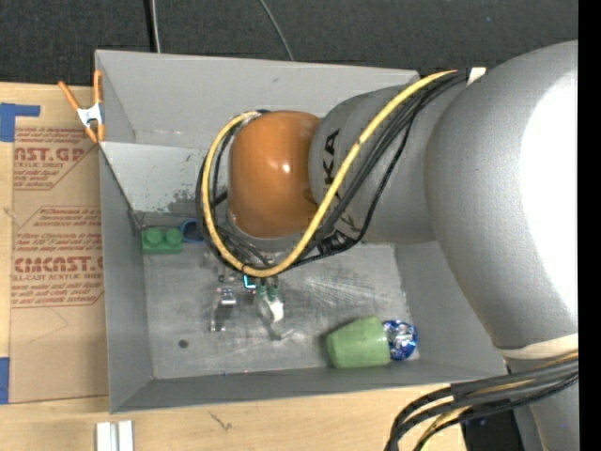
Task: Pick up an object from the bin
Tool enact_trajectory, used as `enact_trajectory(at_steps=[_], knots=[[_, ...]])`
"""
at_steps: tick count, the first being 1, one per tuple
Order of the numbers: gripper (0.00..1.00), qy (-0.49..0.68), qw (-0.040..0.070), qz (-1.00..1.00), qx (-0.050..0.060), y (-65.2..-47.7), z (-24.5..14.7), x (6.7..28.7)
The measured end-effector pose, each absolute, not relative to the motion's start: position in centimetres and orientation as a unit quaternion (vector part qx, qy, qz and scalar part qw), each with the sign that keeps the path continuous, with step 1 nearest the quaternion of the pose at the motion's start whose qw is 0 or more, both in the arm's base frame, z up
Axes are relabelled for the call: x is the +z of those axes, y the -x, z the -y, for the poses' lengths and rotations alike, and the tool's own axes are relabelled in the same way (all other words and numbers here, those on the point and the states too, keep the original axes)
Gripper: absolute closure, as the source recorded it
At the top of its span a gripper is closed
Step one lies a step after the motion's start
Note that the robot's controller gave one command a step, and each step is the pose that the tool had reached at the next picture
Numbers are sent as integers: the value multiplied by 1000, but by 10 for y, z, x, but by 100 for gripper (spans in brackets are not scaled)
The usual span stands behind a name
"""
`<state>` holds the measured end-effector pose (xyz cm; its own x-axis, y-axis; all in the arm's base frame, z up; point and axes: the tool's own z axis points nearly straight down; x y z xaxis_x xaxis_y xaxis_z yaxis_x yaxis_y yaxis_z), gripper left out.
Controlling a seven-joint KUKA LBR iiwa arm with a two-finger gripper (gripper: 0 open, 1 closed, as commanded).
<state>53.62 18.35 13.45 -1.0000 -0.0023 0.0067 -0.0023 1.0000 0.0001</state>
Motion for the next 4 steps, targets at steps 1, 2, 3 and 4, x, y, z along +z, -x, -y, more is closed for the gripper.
enact_trajectory(at_steps=[1,2,3,4], knots=[[0,18,-3,1000,-5,-538,-89,74],[0,45,-1,999,-1,-523,-88,101],[0,105,1,994,0,-500,-91,99],[0,112,-6,994,-2,-501,-97,74]])
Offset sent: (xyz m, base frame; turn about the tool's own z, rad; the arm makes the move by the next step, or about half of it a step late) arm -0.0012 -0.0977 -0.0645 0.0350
